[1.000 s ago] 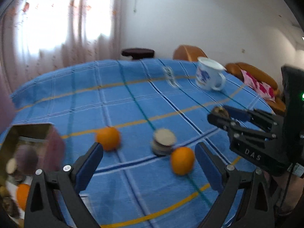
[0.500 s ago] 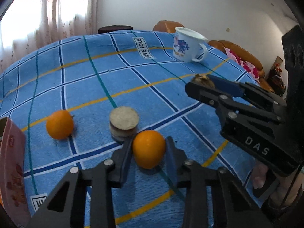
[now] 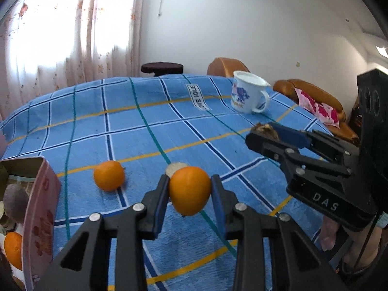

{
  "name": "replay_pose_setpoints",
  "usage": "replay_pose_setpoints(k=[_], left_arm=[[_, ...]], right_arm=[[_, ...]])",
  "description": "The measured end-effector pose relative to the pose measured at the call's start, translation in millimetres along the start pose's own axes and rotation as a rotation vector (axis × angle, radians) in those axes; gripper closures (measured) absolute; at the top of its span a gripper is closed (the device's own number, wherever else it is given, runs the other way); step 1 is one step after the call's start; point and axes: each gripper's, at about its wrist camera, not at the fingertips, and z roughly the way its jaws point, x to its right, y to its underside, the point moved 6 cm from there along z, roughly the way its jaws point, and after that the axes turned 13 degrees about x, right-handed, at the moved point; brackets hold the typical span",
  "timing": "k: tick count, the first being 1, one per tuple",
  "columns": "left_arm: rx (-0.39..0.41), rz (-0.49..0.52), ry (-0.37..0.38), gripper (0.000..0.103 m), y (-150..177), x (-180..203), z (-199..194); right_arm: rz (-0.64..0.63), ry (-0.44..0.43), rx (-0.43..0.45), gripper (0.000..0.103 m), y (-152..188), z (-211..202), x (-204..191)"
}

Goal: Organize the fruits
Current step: 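Grasp a small orange with the left gripper while the right holds the bulb, then carry the orange with the left gripper while the right carries the bulb into the box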

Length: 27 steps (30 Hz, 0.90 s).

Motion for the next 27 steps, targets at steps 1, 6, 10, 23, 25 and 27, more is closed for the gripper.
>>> replay_pose_setpoints(k=[1,6,10,23,25,27], left_arm=[[0.009,-0.001,-0.005,0.067,-1,-1,-2],[0.055,0.002,-0.029,0.067,-5,-4,-9],[0.091,0.012,-0.047,0.067,-7,-5,-18],[0.132,0.021,-0.094,0.067,-8,-21,-37],[0.136,0.011,-0.102,0.067,-7,-29,-42],[0.141,0.002,-0.115,0.067,-8,-37,-47]], right_arm=[[0.001,-0.002,0.008,0.062,-1,-2,0],[-0.003,-0.015,0.04,0.062,-4,-7,-1],[-0.012,-0.014,0.069,0.062,-6,-12,-3],[-0.04,-0.052,0.089,0.062,-9,-13,-29],[-0.048,-0.072,0.087,0.062,-10,-11,-40],[-0.05,-0.097,0.087,0.062,-13,-9,-51]])
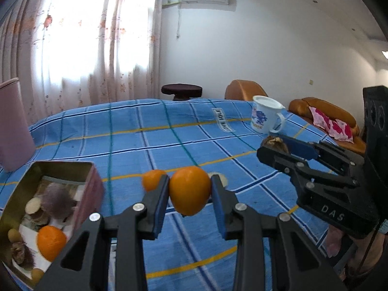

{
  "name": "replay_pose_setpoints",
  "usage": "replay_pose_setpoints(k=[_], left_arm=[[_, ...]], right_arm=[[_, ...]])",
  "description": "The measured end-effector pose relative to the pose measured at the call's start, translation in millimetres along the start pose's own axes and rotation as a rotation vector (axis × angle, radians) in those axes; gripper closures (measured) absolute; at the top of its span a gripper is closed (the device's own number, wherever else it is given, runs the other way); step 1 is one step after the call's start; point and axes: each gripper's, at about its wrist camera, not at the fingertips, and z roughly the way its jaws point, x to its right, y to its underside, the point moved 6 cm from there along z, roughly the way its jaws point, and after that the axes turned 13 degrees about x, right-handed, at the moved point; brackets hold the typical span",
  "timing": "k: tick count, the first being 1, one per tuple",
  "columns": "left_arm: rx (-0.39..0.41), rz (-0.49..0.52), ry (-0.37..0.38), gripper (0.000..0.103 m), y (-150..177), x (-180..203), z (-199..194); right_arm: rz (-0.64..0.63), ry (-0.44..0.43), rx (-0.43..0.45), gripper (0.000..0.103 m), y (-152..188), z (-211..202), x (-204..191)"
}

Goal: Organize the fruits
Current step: 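Carry the orange with the left gripper while the right carries the bulb into the box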

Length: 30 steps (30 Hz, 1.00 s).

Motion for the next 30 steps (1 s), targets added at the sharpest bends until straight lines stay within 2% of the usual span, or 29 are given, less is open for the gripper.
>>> replay_pose_setpoints(k=[16,23,27,30], left_arm=[[0.044,-0.089,-0.19,0.067,-11,-115,-49],[0.042,-0.141,-0.276,0.067,-7,-167,-66],[0.019,-0.157,-0.296,0.067,2,-182,-70],[-0.002,-0.163,-0.313,0.067,12,-189,-71]], right_arm=[[-0.08,-0.259,-0.012,0.062,-25,36,-128],[-0.135,-0.372,-0.042,0.062,-20,46,-188],[-0.17,-0.439,-0.073,0.062,-11,48,-221],[-0.21,-0.441,-0.103,0.062,-2,53,-237]])
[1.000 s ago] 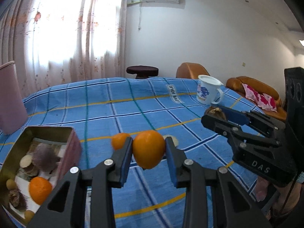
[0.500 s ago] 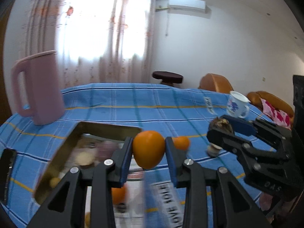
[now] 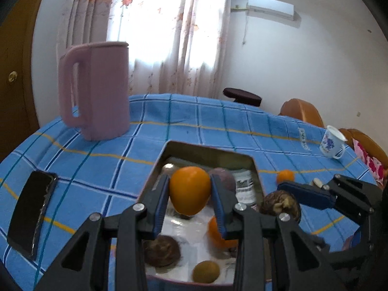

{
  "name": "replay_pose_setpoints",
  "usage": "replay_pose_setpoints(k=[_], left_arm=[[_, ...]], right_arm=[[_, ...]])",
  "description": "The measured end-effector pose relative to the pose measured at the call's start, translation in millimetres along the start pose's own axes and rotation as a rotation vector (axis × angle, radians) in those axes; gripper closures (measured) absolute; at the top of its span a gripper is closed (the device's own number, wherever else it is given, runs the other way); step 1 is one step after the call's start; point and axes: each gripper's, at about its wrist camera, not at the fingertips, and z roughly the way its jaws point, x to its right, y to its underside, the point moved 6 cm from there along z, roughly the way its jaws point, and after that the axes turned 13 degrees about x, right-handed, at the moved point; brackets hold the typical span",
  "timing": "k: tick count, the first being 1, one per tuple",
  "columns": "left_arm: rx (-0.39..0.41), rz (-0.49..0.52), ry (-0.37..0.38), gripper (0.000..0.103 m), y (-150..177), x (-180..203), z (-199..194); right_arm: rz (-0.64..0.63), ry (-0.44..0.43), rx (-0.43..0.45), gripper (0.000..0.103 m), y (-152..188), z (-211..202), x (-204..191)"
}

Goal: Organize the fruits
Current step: 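Carry the orange with the left gripper while the right carries the bulb into the box, then grasp a beige round root slice with the right gripper while the left approaches an orange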

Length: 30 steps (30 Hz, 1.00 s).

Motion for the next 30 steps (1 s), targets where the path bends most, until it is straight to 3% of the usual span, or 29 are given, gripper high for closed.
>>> replay_pose_setpoints(k=[11,14,16,22,25,30], left_arm=[[-0.022,-0.035,-0.054,0.065,9,-24,4],[-0.013,-0.032,-0.055,0.052,7,-22,2],[0.016,-0.035,-0.051,0.032,2,-16,-4],[0.054,0.005,0.015,0.024,-10,21,-12],[0.057,0.042,0.061,0.017,-13,50,-10],[0.034,0.102,0.151,0.014,-12,104,-1]], right_arm=[[-0.049,-0.058,-0.064,0.061,8,18,-20],[-0.046,-0.033,-0.045,0.052,7,10,-15],[-0.024,-0.013,-0.035,0.051,6,3,-4],[0.023,0.113,-0.019,0.05,13,-38,56],[0.068,0.232,-0.047,0.05,27,-58,102],[0.162,0.396,-0.111,0.05,51,-80,172]])
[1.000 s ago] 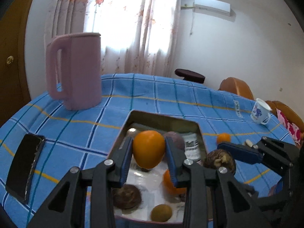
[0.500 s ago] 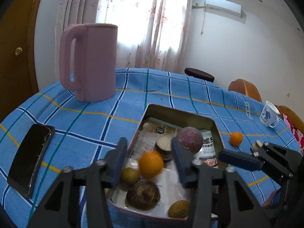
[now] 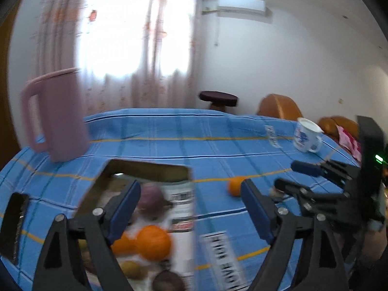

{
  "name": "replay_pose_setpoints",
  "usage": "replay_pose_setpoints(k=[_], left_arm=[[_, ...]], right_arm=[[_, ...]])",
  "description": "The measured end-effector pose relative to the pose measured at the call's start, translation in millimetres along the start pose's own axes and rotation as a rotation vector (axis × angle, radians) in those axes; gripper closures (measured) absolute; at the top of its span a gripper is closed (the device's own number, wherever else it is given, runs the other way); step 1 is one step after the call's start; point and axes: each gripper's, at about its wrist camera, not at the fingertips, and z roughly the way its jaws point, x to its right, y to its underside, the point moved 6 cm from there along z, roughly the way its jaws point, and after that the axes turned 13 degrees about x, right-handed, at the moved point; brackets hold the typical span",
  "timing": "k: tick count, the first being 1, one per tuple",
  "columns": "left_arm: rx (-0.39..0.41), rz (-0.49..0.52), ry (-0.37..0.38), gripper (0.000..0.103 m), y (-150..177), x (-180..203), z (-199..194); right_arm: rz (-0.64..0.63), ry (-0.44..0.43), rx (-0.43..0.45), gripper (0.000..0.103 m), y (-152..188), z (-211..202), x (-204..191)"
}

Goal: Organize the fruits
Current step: 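Grasp a beige round root slice with the right gripper while the left approaches an orange, then grasp the orange with the left gripper while the right holds the slice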

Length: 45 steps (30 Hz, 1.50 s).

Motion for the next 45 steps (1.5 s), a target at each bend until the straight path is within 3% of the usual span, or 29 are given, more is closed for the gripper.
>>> replay_pose_setpoints(k=[3,7,14,15,18,23,30,35,37,38,45], left_arm=[[-0.018,0.039,0.028,0.01,1,26,14],[-0.065,0.08,0.045,0.01,8,48,37],[-0.119,0.079,0.017,0.01,19,47,61],[-0.123,0.082,0.015,0.01,20,47,62],[-0.134,0.094,0.018,0.01,23,51,66],[-0.171,0.113,0.032,0.011,28,64,82],[-0.297,0.115,0.062,0.027,46,79,115],[-0.337,0.097,0.061,0.037,49,80,130],[-0.376,0.084,0.076,0.058,55,83,137],[-0.389,0.082,0.076,0.061,57,82,139],[-0.326,0.076,0.102,0.061,49,85,126]], right_arm=[[0.064,0.015,-0.045,0.05,8,8,23],[0.084,-0.01,-0.09,0.05,17,19,23],[0.115,-0.079,-0.206,0.051,38,43,17],[0.132,-0.088,-0.212,0.068,39,44,19],[0.159,-0.102,-0.193,0.069,37,40,24],[0.168,-0.024,-0.16,0.069,35,35,41],[0.2,-0.011,-0.118,0.069,30,28,53],[0.168,-0.012,-0.106,0.069,27,26,47],[0.162,-0.01,-0.104,0.069,28,25,46],[0.16,-0.015,-0.102,0.069,27,25,45],[0.141,-0.026,-0.048,0.069,21,14,41]])
